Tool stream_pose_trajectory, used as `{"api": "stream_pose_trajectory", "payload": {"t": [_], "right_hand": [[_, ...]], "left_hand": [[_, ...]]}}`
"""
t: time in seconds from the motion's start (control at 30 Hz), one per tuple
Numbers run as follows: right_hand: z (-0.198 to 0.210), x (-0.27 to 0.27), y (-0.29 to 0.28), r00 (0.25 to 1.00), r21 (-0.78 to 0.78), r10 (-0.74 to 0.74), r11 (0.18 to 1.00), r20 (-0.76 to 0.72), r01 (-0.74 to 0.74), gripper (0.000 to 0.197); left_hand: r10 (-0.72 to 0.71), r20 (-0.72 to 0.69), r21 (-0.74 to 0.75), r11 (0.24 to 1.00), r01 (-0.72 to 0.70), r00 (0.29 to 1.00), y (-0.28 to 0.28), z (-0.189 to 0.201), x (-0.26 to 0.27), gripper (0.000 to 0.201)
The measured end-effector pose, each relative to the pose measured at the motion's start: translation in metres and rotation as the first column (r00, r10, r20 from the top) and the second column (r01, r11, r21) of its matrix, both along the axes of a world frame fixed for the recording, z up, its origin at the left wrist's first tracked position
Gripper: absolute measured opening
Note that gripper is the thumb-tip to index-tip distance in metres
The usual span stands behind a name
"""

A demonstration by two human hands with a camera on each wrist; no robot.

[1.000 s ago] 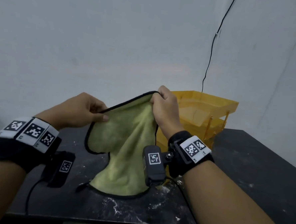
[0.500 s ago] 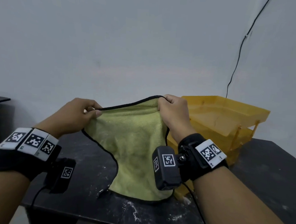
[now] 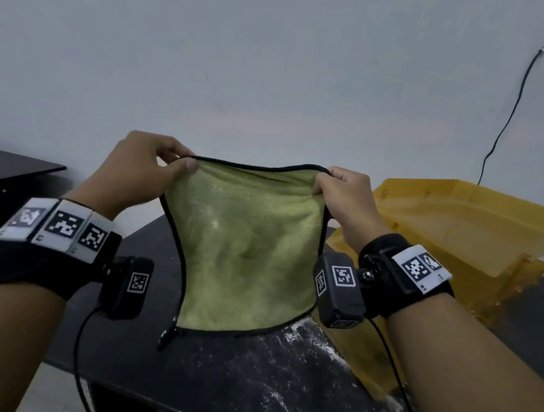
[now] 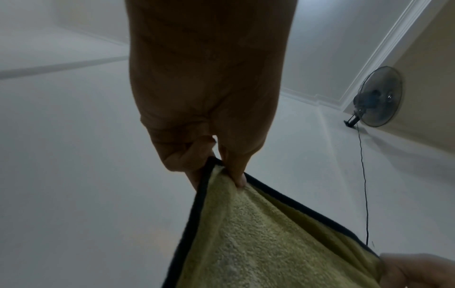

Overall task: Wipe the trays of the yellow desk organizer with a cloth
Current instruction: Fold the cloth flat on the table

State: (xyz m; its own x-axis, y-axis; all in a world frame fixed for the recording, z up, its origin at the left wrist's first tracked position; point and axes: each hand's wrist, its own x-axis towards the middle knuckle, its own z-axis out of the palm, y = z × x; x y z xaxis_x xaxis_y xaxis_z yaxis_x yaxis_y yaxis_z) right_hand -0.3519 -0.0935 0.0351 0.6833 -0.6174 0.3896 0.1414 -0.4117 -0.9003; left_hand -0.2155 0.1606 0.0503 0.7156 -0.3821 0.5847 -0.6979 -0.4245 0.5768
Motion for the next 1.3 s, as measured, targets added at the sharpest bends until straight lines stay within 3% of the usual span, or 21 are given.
{"api": "stream_pose_trajectory", "payload": {"t": [0.1, 0.23, 0.37, 0.47, 0.6, 0.67, 0.73, 0.83, 0.93, 1.1, 1.3], "right_hand": [[0.007, 0.011, -0.005, 1.000, 0.020, -0.010, 1.000, -0.008, 0.011, 0.027], [0.004, 0.046, -0.019, 0.995, 0.091, -0.028, 0.995, -0.100, 0.037, 0.024], [-0.023, 0.088, -0.038, 0.959, -0.002, -0.057, 0.998, -0.279, 0.058, 0.034], [-0.048, 0.115, -0.045, 0.939, -0.041, -0.058, 0.998, -0.338, 0.047, 0.026], [-0.073, 0.144, -0.046, 0.970, 0.193, 0.036, 0.981, -0.242, 0.012, 0.023], [-0.082, 0.149, -0.049, 0.956, 0.122, 0.067, 0.992, -0.285, -0.034, 0.020], [-0.089, 0.139, -0.055, 0.925, -0.056, 0.089, 0.991, -0.370, -0.118, 0.023], [-0.093, 0.108, -0.056, 0.830, -0.343, 0.133, 0.867, -0.542, -0.362, 0.025], [-0.103, 0.084, -0.049, 0.728, -0.483, 0.036, 0.726, -0.684, -0.489, 0.039], [-0.115, 0.069, -0.027, 0.603, -0.529, -0.083, 0.584, -0.794, -0.616, 0.037], [-0.111, 0.056, -0.022, 0.578, -0.520, -0.089, 0.560, -0.811, -0.645, 0.046]], "left_hand": [[-0.037, 0.004, -0.014, 0.999, 0.037, 0.999, -0.002, 0.016, 0.004, 0.009], [-0.052, -0.103, 0.122, 0.990, 0.065, 0.993, -0.015, 0.023, 0.028, 0.013], [-0.011, -0.272, 0.202, 0.977, 0.068, 0.962, -0.027, 0.005, 0.067, 0.014], [0.018, -0.262, 0.192, 0.981, 0.034, 0.965, -0.035, -0.019, 0.094, 0.010], [0.064, -0.169, 0.204, 0.979, -0.029, 0.984, -0.037, -0.049, 0.118, 0.010], [0.032, -0.177, 0.259, 0.966, 0.015, 0.984, -0.031, -0.060, 0.125, 0.010], [-0.057, -0.243, 0.309, 0.942, 0.133, 0.968, -0.023, -0.069, 0.124, 0.009], [-0.215, -0.414, 0.306, 0.883, 0.357, 0.885, -0.007, -0.078, 0.107, 0.017], [-0.246, -0.511, 0.400, 0.780, 0.481, 0.824, 0.002, -0.094, 0.093, 0.028], [-0.193, -0.628, 0.517, 0.621, 0.590, 0.754, 0.003, -0.116, 0.074, 0.014], [-0.159, -0.684, 0.531, 0.561, 0.635, 0.712, 0.003, -0.129, 0.058, 0.015]]}}
